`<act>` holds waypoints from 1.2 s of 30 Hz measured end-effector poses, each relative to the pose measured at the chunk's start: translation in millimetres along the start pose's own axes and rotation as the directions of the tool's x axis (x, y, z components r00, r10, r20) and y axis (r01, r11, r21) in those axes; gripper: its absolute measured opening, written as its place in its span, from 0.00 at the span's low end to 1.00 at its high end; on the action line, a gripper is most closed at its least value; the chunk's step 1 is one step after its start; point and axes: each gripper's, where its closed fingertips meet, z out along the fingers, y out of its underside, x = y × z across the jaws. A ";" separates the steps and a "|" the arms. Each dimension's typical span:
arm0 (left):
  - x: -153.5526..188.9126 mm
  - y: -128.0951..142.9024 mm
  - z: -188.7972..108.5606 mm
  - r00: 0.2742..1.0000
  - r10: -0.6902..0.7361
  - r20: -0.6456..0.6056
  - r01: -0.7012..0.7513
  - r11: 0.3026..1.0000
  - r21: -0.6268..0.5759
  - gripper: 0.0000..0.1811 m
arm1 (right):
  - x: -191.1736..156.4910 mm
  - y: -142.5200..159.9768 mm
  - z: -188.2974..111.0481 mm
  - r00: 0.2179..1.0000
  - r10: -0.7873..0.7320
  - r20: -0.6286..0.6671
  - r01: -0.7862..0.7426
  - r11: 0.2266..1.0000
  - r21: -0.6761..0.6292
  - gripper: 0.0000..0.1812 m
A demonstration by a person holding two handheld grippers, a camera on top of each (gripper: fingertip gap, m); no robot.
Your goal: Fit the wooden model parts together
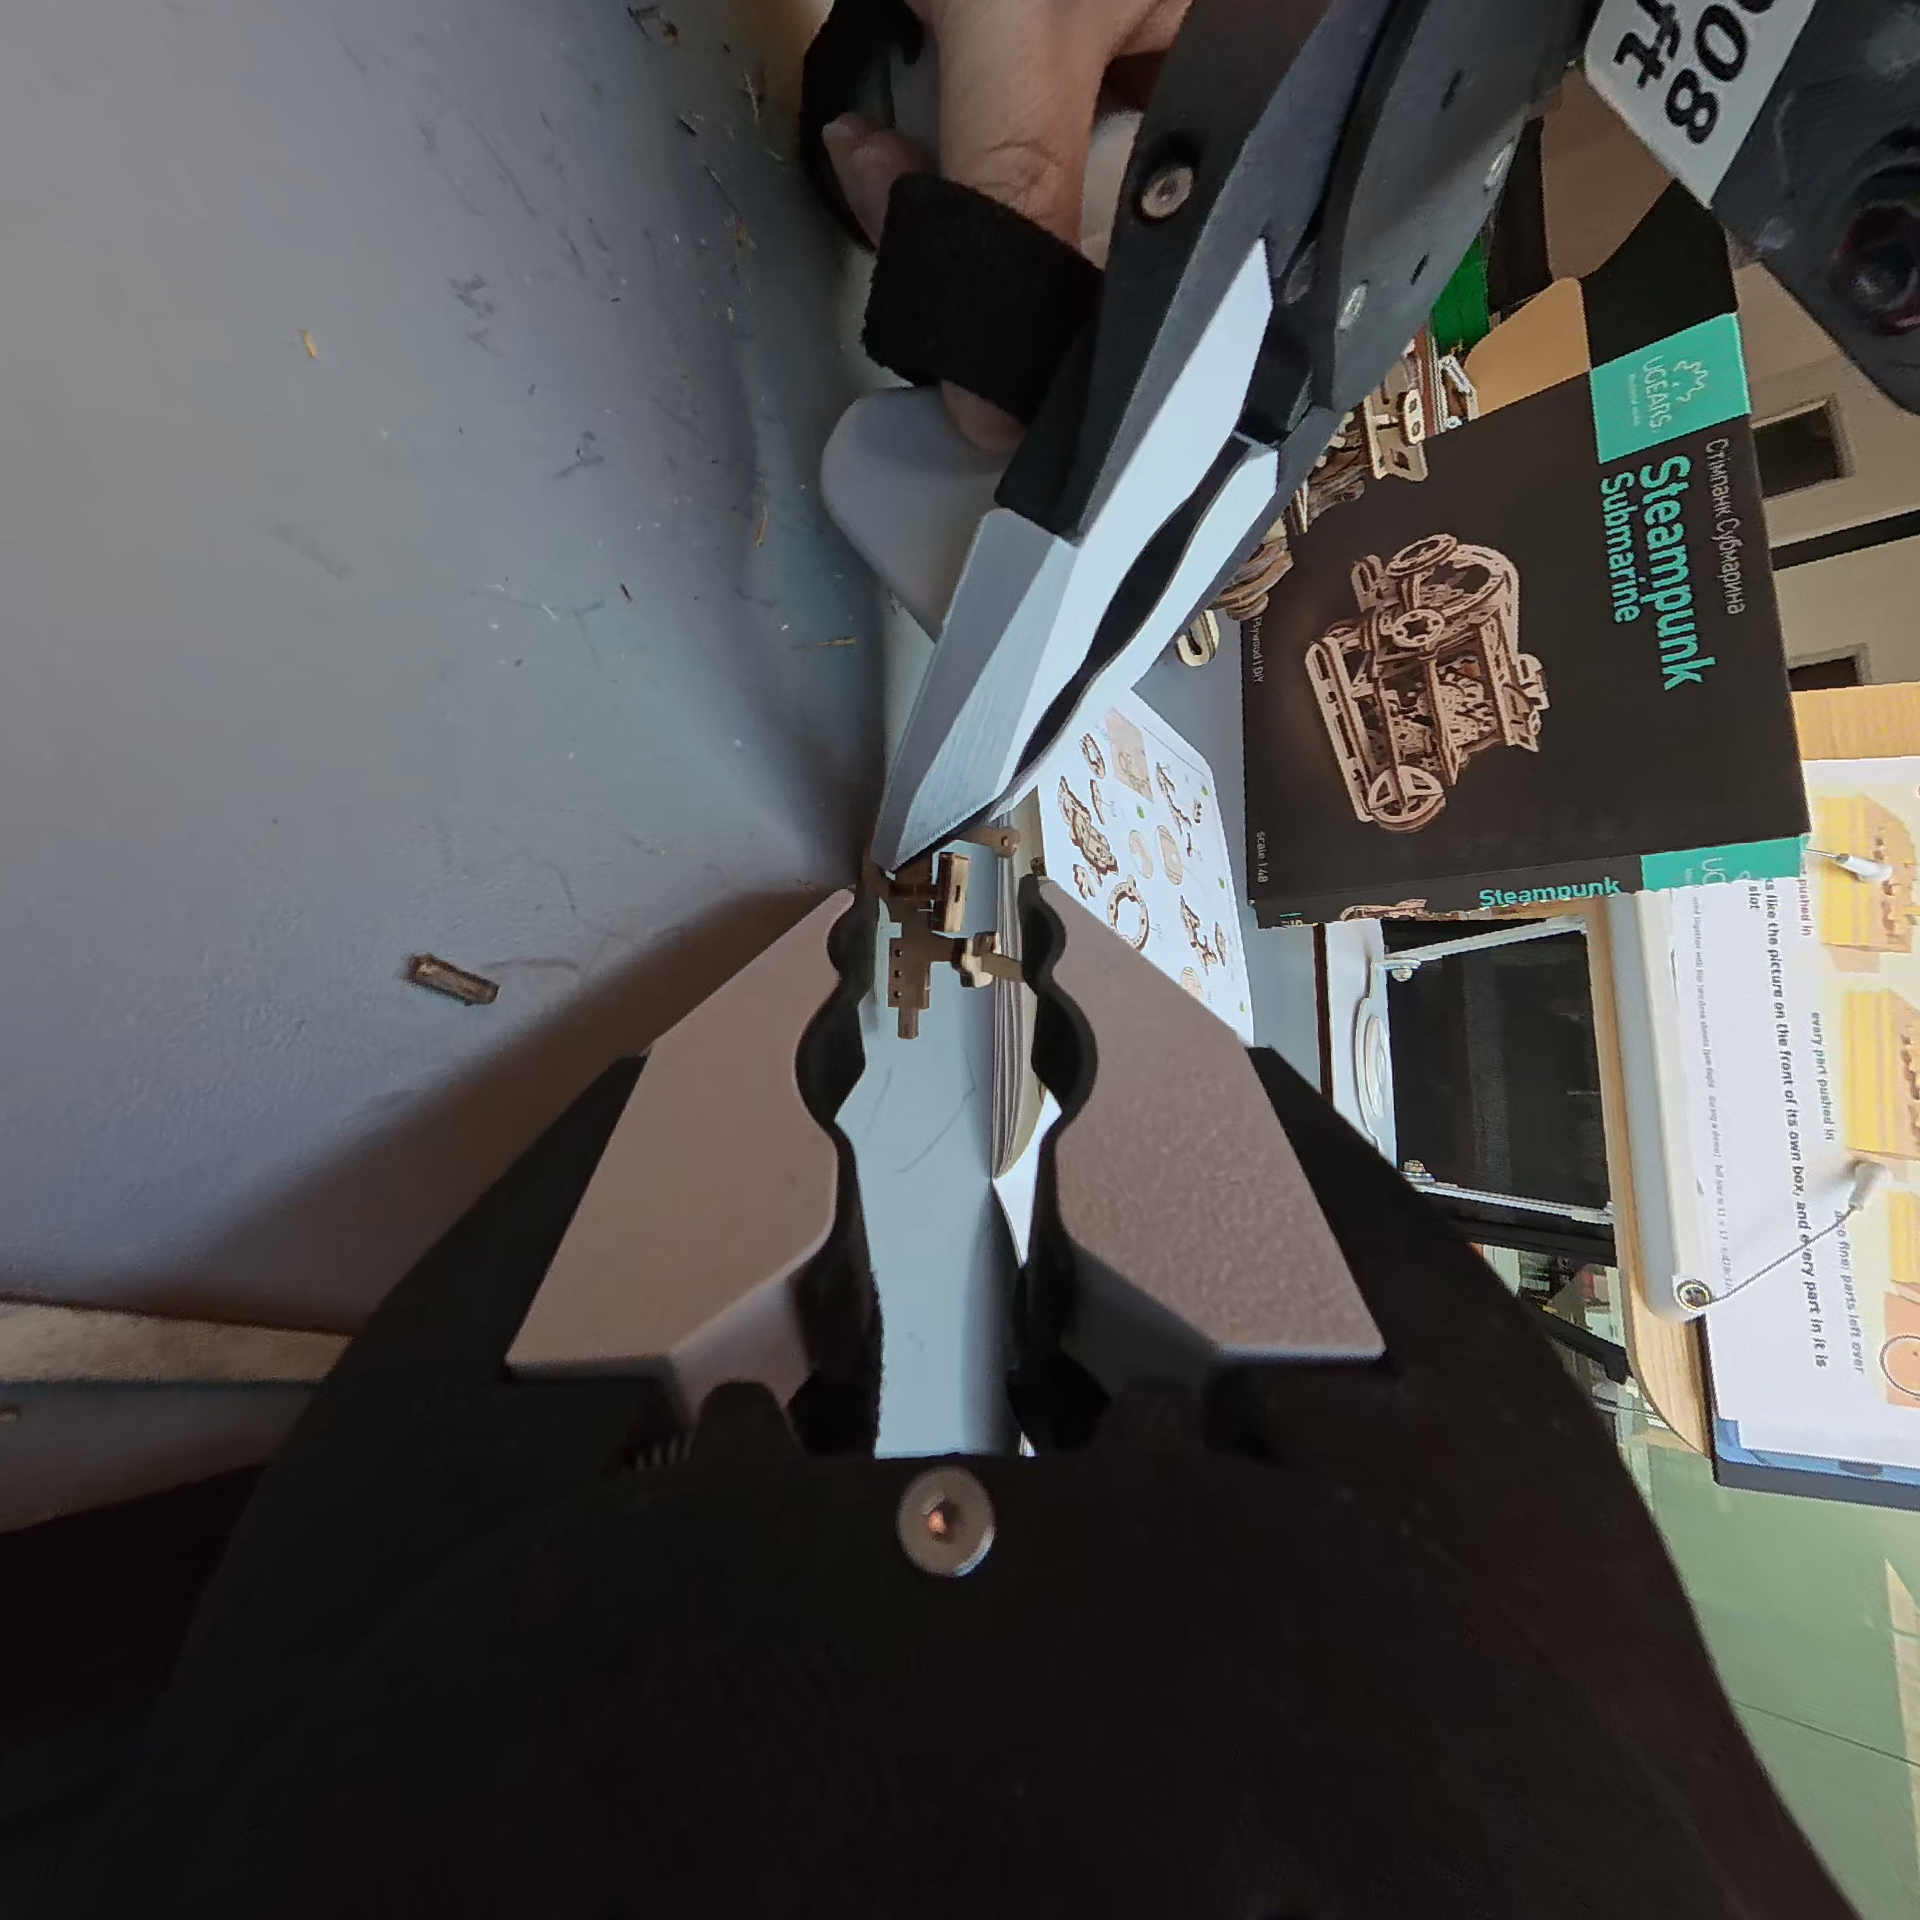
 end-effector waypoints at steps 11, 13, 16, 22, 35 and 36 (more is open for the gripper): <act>-21.3 -32.3 -27.9 0.935 0.165 0.314 -0.206 0.973 0.101 0.00 | 49.5 -15.2 -27.5 0.952 0.297 -0.077 -0.271 0.931 0.244 0.25; -25.6 -41.2 -36.7 0.882 0.214 0.420 -0.281 0.954 0.103 0.00 | 71.8 -13.2 -36.9 0.864 0.503 -0.035 -0.466 0.823 0.327 0.32; -27.5 -51.7 -46.1 0.801 0.267 0.536 -0.366 0.927 0.085 0.00 | 92.5 1.7 -40.4 0.609 0.779 0.148 -0.769 0.535 0.350 0.36; -26.7 -65.8 -56.1 0.655 0.325 0.682 -0.468 0.883 0.029 0.00 | 76.2 12.4 -21.6 -0.007 0.841 0.541 -0.998 -0.040 0.049 0.39; -22.8 -74.7 -50.2 0.601 0.285 0.747 -0.456 0.890 0.028 0.00 | 76.7 -5.1 -22.3 -0.277 0.704 0.654 -0.949 -0.306 -0.072 0.25; -23.1 -75.9 -51.1 0.600 0.268 0.754 -0.448 0.893 0.040 0.00 | 78.1 -4.6 -22.6 -0.290 0.702 0.650 -0.942 -0.329 -0.065 0.24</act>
